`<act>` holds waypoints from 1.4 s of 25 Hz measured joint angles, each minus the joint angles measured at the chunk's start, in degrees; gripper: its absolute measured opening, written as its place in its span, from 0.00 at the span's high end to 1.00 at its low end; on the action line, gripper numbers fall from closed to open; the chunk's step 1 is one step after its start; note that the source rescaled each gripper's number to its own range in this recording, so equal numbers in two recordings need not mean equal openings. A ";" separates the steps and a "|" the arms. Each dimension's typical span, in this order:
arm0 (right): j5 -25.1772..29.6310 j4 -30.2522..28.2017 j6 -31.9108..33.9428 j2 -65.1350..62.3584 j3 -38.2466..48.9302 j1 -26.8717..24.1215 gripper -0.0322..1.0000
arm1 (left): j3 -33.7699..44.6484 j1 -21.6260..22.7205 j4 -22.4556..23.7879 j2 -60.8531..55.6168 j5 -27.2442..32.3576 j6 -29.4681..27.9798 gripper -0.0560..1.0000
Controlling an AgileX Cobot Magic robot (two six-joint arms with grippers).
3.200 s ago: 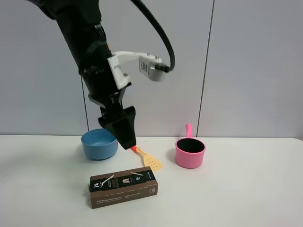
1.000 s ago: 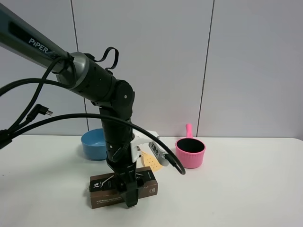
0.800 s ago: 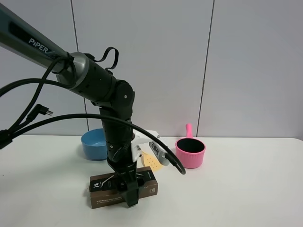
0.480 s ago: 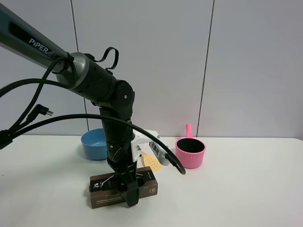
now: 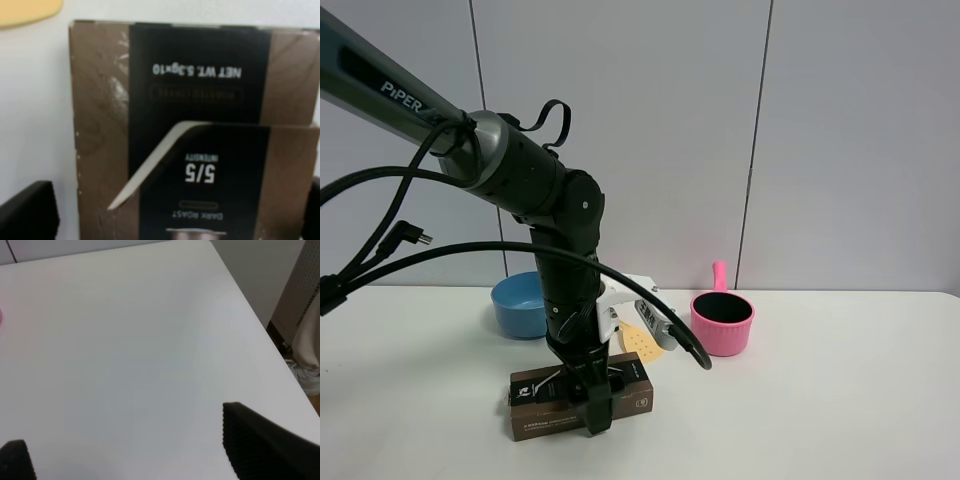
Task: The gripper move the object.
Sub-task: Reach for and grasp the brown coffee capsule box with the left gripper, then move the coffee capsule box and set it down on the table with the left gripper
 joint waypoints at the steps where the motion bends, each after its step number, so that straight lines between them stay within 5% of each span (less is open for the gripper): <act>1: 0.00 0.00 0.00 0.00 0.00 0.00 0.00 | 0.00 0.00 0.01 0.00 0.00 0.00 0.36; 5: 0.00 0.00 0.00 0.00 0.00 0.00 0.00 | 0.00 0.00 0.13 0.07 -0.05 0.00 0.91; 6: 0.00 0.00 0.00 0.00 0.00 0.00 0.00 | 0.00 0.00 0.14 0.07 -0.05 0.00 0.95; 22: 0.00 0.00 0.00 0.00 0.00 0.00 0.00 | 0.00 0.00 0.36 -1.47 1.83 -0.23 0.95; 28: 0.00 0.00 0.00 0.00 0.00 0.00 0.00 | -3.26 0.00 2.79 -5.43 9.36 -3.29 0.95; 35: 0.00 0.00 0.00 0.00 0.00 0.00 0.00 | -16.11 -0.09 4.86 -8.02 21.92 -8.75 0.95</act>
